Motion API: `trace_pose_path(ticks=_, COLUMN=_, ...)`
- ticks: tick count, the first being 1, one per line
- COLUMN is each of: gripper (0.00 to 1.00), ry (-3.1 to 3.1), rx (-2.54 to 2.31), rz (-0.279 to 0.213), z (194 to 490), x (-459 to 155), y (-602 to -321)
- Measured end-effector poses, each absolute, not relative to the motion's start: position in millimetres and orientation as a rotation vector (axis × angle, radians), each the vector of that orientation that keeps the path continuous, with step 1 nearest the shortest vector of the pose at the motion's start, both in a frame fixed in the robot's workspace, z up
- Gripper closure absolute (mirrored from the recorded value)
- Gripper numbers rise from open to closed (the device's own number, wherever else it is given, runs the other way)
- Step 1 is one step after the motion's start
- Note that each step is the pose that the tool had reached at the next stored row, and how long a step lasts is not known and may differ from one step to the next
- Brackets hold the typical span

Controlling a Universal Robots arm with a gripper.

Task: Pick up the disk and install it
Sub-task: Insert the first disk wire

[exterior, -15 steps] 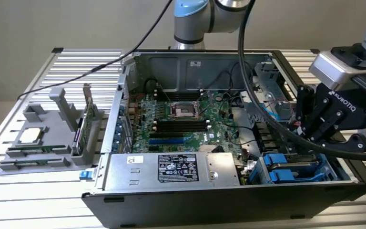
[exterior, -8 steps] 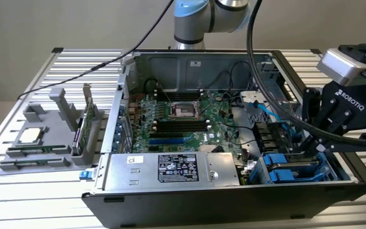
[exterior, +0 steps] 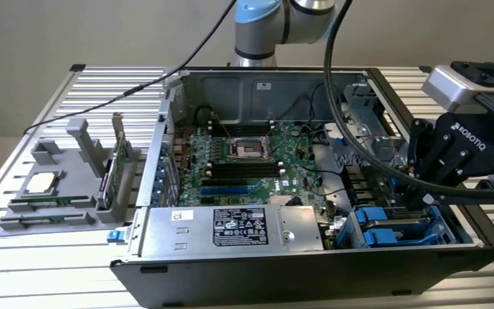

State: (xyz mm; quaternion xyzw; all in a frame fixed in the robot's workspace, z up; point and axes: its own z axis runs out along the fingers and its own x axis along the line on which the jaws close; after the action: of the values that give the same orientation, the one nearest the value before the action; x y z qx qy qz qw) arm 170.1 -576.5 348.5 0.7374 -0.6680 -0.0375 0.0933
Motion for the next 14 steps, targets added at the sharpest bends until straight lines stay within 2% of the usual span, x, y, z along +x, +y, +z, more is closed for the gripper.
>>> trace_pose_path(ticks=14, gripper=0.83, ry=-2.164, rx=2.018, rz=-0.134, z=345.1, x=174.5, y=-575.0)
